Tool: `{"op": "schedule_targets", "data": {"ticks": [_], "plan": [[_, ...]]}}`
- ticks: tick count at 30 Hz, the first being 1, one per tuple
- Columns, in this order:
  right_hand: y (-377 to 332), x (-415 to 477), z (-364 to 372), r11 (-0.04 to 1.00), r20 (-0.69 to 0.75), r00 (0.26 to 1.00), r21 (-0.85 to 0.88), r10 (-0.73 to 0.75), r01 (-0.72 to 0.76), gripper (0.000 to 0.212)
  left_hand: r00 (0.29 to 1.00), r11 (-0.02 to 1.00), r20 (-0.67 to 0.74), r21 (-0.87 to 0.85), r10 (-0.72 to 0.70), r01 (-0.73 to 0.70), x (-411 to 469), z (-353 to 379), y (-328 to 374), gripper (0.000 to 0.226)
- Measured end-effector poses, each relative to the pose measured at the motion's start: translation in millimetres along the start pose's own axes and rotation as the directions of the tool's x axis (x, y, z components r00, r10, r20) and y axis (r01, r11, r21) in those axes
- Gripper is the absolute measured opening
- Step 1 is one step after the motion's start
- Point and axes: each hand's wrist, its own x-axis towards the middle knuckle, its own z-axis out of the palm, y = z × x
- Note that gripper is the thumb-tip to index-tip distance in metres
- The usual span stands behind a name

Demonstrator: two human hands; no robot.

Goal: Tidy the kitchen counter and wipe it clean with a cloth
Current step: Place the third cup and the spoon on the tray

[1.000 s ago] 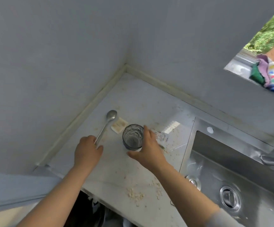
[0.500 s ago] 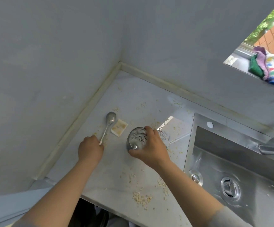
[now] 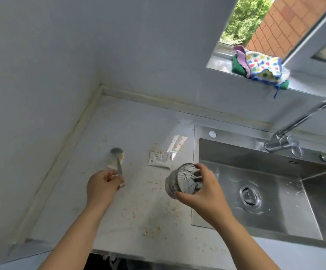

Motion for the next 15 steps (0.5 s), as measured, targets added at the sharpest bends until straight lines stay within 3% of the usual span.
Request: {"op": "schedule_targets", "data": {"ticks": [4, 7, 15], "plan": [[34, -26, -34, 0.999, -0.11, 0.993, 0.03, 0.038, -0.035, 0.087, 0.985, 0.99, 0.125, -0.091, 0.115, -0.104, -38, 39, 30, 0.005], [61, -52, -65, 0.996, -0.164, 0.984, 0.067, 0.064, -0.054, 0.08, 0.956, 0.981, 0.219, -0.058, 0.192, -0.184, -72, 72, 54, 0.005], [155, -144, -154, 0.977, -0.347, 0.916, 0.13, 0.203, -0.168, 0.093, 0.833, 0.95, 0.459, -0.106, 0.308, -0.292, -203, 173, 92, 0.01]]}}
